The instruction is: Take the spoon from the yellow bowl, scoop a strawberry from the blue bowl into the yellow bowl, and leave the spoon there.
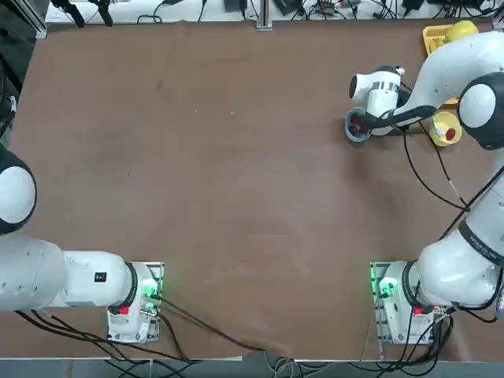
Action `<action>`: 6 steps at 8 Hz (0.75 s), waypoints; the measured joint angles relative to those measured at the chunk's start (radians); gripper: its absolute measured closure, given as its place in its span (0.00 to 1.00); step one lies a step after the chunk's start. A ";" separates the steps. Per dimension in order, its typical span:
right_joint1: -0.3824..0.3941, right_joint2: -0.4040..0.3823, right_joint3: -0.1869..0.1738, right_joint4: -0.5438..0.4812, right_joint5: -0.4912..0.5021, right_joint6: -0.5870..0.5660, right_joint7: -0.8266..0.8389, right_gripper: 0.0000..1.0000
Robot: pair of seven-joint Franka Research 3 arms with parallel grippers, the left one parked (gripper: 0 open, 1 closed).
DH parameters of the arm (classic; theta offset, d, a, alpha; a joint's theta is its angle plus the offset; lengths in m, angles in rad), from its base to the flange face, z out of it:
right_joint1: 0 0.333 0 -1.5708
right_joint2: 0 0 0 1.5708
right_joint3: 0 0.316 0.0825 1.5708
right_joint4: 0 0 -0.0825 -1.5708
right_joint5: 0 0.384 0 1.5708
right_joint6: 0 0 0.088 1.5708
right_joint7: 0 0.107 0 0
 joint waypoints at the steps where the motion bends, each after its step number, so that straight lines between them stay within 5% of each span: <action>1: -0.001 0.002 -0.002 0.000 0.000 0.000 0.017 0.81; 5: -0.004 0.003 0.006 0.002 0.000 0.000 0.029 0.06; 6: -0.004 -0.001 0.028 0.006 0.012 -0.001 0.028 0.00</action>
